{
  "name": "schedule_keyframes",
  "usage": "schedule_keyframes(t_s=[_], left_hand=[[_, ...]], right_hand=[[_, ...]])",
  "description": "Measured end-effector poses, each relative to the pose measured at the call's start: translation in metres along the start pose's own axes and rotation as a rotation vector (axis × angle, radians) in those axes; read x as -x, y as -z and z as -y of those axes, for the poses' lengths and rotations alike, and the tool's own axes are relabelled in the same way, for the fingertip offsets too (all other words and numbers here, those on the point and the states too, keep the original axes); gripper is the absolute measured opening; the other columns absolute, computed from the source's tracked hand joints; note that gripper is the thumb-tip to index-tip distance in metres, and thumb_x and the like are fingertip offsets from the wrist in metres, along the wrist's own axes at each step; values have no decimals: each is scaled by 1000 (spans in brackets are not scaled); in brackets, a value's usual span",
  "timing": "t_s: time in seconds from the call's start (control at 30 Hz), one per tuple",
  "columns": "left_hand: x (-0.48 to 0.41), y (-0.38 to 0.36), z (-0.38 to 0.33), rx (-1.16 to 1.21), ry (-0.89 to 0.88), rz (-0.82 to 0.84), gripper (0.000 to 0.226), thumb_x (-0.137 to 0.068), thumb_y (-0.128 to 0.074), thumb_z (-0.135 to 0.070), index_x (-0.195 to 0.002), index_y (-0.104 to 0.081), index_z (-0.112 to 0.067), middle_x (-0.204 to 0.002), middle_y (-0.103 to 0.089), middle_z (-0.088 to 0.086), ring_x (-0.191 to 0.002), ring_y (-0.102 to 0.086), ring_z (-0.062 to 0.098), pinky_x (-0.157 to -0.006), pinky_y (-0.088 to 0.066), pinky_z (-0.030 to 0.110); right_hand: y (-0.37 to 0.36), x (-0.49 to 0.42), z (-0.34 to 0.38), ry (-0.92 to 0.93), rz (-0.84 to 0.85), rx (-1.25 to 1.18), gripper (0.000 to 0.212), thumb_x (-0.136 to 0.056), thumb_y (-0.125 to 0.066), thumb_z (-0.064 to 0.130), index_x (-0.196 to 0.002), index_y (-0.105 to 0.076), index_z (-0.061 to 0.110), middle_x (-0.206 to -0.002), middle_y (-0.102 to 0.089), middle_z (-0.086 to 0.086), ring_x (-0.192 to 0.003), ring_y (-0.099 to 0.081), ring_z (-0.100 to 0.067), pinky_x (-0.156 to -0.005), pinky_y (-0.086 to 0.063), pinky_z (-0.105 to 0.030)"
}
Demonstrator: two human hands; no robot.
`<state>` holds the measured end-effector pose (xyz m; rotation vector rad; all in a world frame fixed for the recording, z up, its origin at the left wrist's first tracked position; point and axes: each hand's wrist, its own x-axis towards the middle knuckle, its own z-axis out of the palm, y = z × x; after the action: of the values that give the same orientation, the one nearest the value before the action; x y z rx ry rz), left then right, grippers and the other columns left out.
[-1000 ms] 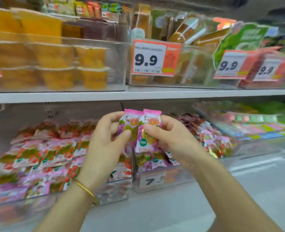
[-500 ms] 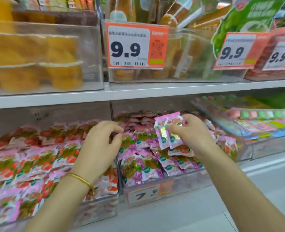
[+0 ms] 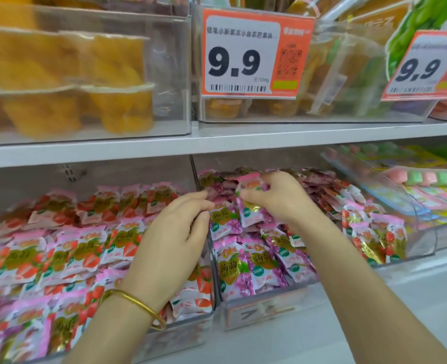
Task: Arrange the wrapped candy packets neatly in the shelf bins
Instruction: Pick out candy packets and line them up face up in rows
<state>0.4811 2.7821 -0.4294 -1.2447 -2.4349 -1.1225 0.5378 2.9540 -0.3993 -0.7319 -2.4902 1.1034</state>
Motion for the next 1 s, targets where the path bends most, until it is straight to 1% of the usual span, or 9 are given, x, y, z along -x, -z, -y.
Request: schedule_keyframes(t_s=[0.03, 0.07, 0.17, 0.27, 0.43, 0.5, 0.67, 0.9, 1.0], left_hand=[[0, 0, 0, -7, -3, -3, 28, -96, -41, -24, -116, -60, -28, -128, -46, -21, -111, -32, -14, -93, -18, -2], [0, 0, -1, -14, -6, -7, 29, -96, -40, -24, -116, -60, -28, -130, -46, -20, -111, -32, -13, -95, -20, 3], [2, -1, -1, -19, -25, -15, 29, -96, -40, -23, -118, -60, -27, -132, -46, -19, -111, -32, -14, -95, -20, 4], [5, 2, 1, 5, -23, -43, 29, -95, -43, -20, -119, -59, -25, -125, -46, -20, -112, -33, -12, -92, -18, -3], [8, 34, 14, -2, 27, -178, 25, -89, -52, -4, -107, -65, -14, -104, -57, -10, -99, -47, -3, -84, -27, -6], [15, 54, 24, -31, 97, -222, 26, -89, -51, -3, -105, -67, -15, -101, -59, -10, -96, -51, 2, -81, -31, -4], [45, 104, 60, -151, 261, -250, 26, -89, -49, -4, -103, -68, -16, -104, -62, -4, -94, -54, 9, -83, -37, 14], [91, 155, 107, -295, 460, -210, 25, -86, -54, -3, -102, -69, -15, -110, -65, 3, -102, -60, 21, -93, -44, 30], [101, 163, 117, -334, 478, -101, 27, -87, -54, -4, -107, -68, -16, -113, -64, 4, -102, -61, 21, -93, -43, 28]], right_hand=[[3, -1, -5, -8, -6, -7, 44, -86, -67, 28, -118, -60, 0, -111, -65, -18, -99, -62, -31, -81, -48, -40], [2, -2, -8, 4, -12, 19, 42, -85, -68, 30, -117, -61, 2, -118, -63, -16, -107, -59, -32, -85, -47, -37], [-12, -6, -14, 80, 7, 342, 41, -80, -70, 43, -103, -64, 9, -105, -62, -9, -99, -57, -27, -79, -51, -33], [-15, -10, -24, 106, -103, 422, 51, -81, -67, 45, -118, -61, 10, -119, -57, -13, -109, -54, -29, -92, -47, -40], [-14, 4, -6, 236, -264, 197, 21, -89, -61, 24, -107, -65, 15, -101, -63, -5, -80, -55, -13, -75, -41, -23], [-22, 20, 17, 343, -268, 112, 14, -88, -60, 16, -100, -65, 18, -94, -62, -2, -73, -54, -8, -74, -40, -21], [-65, 56, 67, 557, -7, 30, 16, -86, -60, 10, -96, -66, 22, -87, -56, 5, -74, -54, -6, -70, -38, -10], [-126, 68, 91, 673, 298, 165, 16, -88, -60, 15, -101, -68, 18, -95, -60, 3, -82, -53, -9, -73, -40, -19], [-141, 69, 101, 690, 399, 185, 16, -89, -59, 18, -103, -68, 17, -96, -63, 4, -80, -52, -5, -68, -39, -12]])
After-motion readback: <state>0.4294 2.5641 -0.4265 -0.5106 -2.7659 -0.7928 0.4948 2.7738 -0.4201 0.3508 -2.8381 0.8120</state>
